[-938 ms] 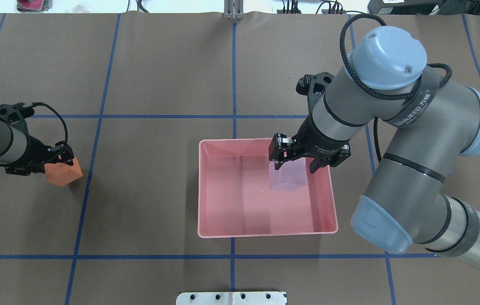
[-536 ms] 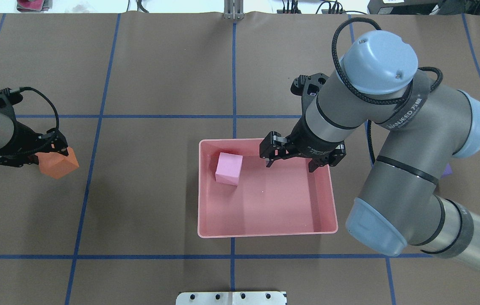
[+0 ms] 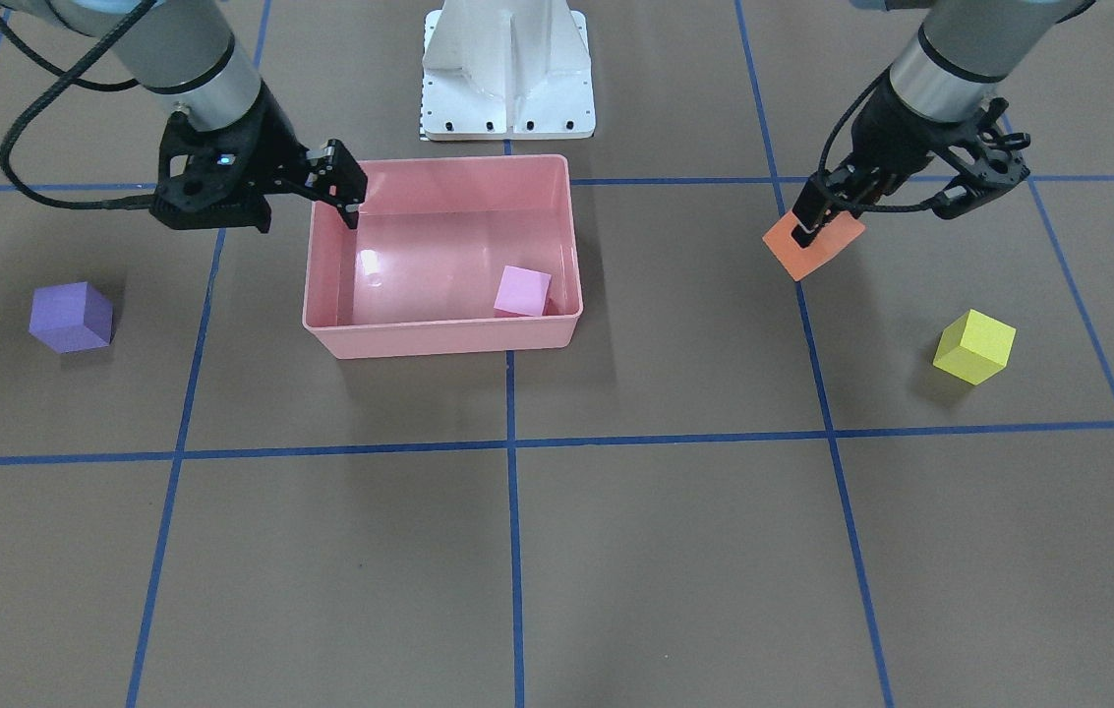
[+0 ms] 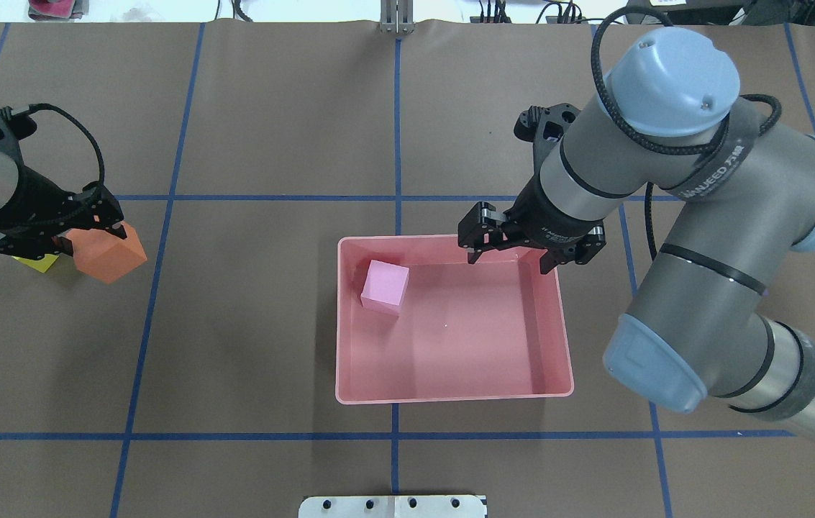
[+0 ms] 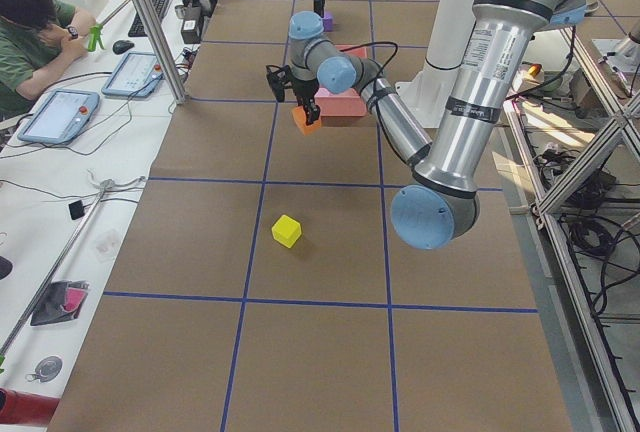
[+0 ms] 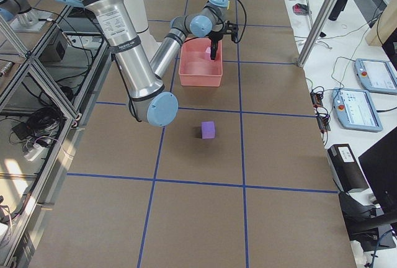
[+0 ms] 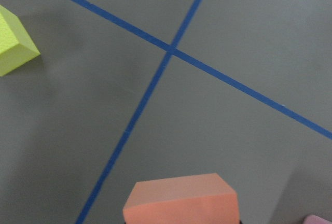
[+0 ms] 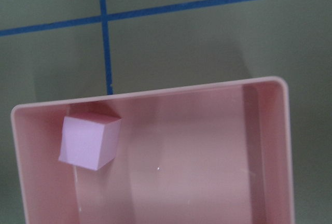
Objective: Place blocks into pink bin with both arms
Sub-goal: 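Lift the orange cube with left gripper while right withdraws toward purple cube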
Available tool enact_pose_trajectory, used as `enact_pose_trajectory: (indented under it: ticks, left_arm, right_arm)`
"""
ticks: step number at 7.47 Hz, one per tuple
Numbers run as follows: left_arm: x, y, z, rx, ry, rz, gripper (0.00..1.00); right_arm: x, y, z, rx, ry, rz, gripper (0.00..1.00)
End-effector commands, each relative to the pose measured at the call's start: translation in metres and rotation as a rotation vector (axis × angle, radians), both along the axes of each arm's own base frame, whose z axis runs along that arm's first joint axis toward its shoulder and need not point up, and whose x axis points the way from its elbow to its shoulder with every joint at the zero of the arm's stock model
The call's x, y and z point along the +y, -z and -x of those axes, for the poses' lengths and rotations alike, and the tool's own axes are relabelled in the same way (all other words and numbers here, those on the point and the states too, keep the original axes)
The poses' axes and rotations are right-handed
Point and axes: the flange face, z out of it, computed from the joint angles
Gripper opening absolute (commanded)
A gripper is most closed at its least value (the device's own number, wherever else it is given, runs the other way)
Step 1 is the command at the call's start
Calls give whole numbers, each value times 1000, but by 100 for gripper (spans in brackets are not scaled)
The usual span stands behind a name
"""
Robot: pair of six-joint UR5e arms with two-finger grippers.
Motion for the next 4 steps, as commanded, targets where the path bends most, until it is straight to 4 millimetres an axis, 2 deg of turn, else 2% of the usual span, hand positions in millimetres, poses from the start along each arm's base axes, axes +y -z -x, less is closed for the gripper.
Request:
enact_pose_trajectory:
  ticks: [1, 2, 3, 4]
  left_arm:
    - [24, 119, -47, 94, 26, 100, 0]
    - [43, 152, -89, 115, 13, 143, 0]
    - [60, 184, -129, 111, 21, 104, 0]
    - [75, 196, -168, 85, 27, 95, 0]
  right_arm:
    - [-25, -60, -53, 76, 54, -92, 100]
    - [-33, -83, -75, 105, 62, -110, 100]
    - [-36, -112, -98, 140, 81, -126, 100]
    - [-37, -147, -124, 175, 121, -148, 100]
